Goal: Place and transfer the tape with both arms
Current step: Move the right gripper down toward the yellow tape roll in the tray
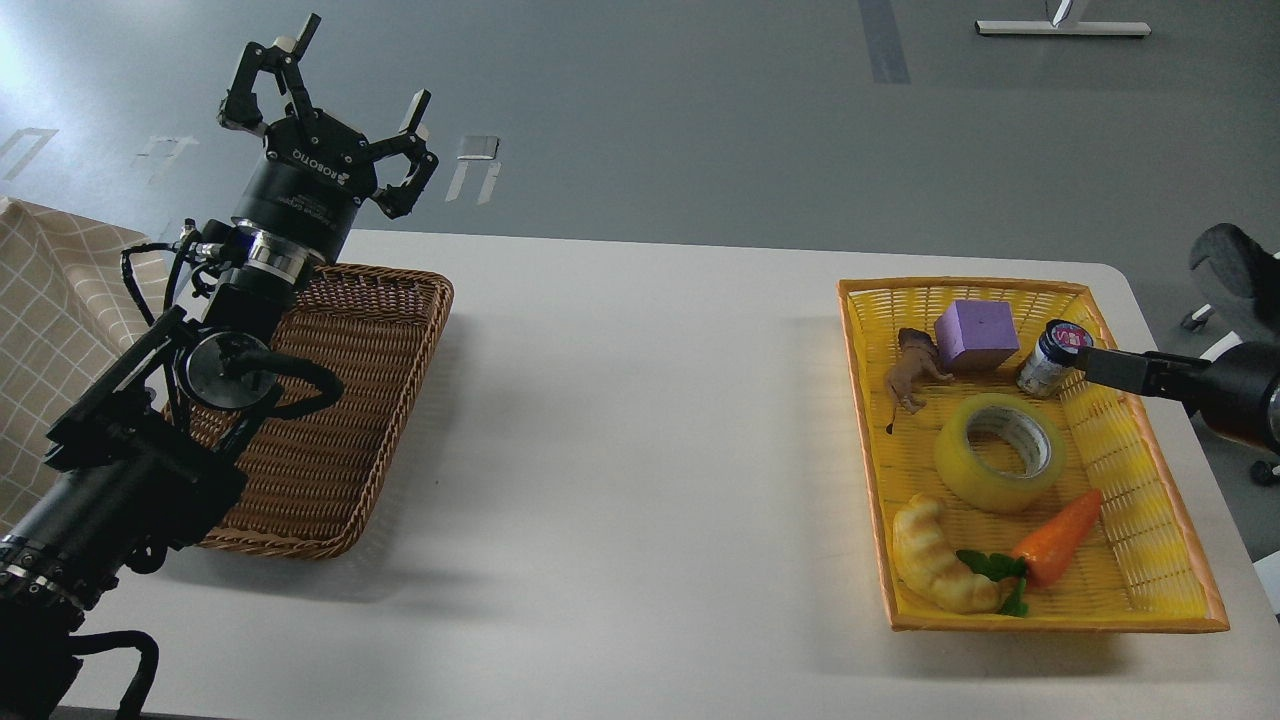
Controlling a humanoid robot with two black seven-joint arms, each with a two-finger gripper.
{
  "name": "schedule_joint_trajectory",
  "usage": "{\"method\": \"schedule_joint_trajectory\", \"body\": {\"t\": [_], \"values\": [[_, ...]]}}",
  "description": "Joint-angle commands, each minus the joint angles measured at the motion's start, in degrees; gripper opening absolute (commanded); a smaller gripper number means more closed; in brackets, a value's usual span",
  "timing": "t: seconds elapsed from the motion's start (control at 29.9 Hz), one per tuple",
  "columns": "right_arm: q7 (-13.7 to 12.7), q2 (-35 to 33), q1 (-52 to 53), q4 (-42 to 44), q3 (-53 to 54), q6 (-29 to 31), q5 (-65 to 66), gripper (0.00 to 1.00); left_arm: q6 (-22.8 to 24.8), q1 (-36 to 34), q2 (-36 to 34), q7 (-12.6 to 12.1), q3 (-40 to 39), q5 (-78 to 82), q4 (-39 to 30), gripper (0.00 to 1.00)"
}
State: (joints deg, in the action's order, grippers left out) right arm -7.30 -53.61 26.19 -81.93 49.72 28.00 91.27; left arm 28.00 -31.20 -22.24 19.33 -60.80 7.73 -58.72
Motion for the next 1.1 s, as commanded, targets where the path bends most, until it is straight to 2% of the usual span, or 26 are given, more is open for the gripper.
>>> {"method": "schedule_joint_trajectory", "body": {"t": [0.0,0.1,0.37,0.4,0.87,1.07], "values": [[-0.1,0.7,-0.1,-0.1,-0.6,0.0,1.0,0.96,0.0,0.0,-0.1,0.0,-0.1,0.0,0.0,0.99],[-0.3,0.8,-0.3,-0.1,-2.3,0.0,2.2,0.93,0.0,0.1,-0.1,0.0,-0.1,0.0,0.0,0.99],[-0.3,1.9,-0.4,0.1,-4.1,0.0,4.4,0.92,0.0,0.3,-0.2,0.0,-0.5,0.0,0.0,0.99],[-0.3,2.3,-0.5,0.3,-4.1,0.0,4.8,0.9,0.0,0.3,-0.1,0.0,-0.5,0.0,0.0,0.99],[-1.1,7.4,-0.8,5.6,-4.1,0.0,6.5,0.86,0.0,0.3,-0.1,0.0,-0.5,0.0,0.0,0.99],[-1.1,9.2,-0.8,7.6,-4.3,0.0,7.4,0.75,0.0,0.3,0.0,0.0,-0.5,0.0,0.0,0.99]]}}
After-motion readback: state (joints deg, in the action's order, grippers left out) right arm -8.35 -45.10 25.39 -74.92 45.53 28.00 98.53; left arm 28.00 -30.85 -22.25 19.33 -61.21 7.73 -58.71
